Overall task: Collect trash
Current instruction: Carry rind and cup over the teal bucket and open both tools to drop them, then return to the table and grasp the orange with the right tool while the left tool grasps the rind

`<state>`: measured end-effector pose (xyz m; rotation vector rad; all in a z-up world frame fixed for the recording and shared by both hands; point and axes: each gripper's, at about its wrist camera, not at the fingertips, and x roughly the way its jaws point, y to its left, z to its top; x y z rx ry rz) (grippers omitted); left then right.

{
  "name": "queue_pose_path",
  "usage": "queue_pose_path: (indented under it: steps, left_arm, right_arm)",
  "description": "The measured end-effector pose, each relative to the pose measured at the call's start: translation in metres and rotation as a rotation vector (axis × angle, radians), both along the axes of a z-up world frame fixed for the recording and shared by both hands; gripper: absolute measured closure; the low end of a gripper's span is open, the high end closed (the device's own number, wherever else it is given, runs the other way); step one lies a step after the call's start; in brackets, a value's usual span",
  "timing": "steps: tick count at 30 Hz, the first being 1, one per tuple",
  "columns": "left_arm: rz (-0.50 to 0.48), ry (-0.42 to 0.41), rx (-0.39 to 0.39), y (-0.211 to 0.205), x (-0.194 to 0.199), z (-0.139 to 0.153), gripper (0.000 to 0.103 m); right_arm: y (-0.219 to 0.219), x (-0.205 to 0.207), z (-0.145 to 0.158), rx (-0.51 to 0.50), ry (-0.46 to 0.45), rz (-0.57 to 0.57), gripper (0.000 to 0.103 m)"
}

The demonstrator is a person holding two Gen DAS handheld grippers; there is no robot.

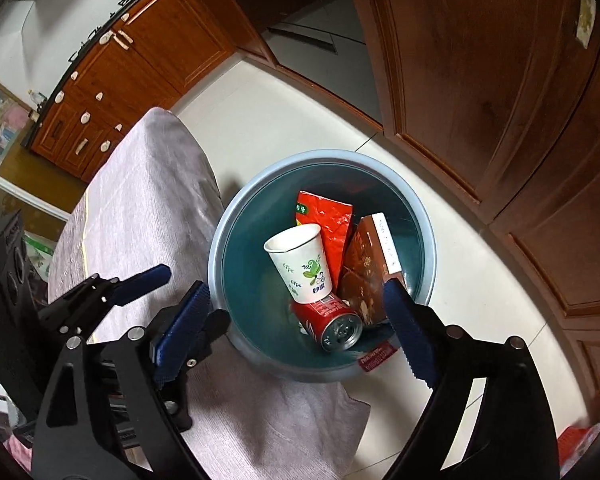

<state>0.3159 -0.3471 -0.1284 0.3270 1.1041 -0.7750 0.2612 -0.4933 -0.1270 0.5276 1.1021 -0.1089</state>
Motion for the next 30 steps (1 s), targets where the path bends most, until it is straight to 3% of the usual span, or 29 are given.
queue_pose_path:
  steps: [8,14,19,30]
  left_arm:
    - [0.028,-0.035,-0.008,0.036,-0.021,0.025,0.027]
    - [0.08,-0.066,-0.011,0.089,-0.041,0.041,0.026]
    - [0.149,-0.091,-0.014,0.154,-0.062,0.048,0.017]
    - [0.343,-0.129,0.048,0.332,-0.112,0.043,0.016]
  right_arm:
    - [0.026,-0.018,0.021,-0.009,-0.026,0.023,0.019]
    - [0.07,-0.033,0.042,-0.018,-0.062,0.088,0.019]
    - [0.12,-0.047,0.053,-0.021,-0.077,0.147,0.017]
    - [0.26,-0.078,0.05,-0.019,-0.062,0.366,0.017]
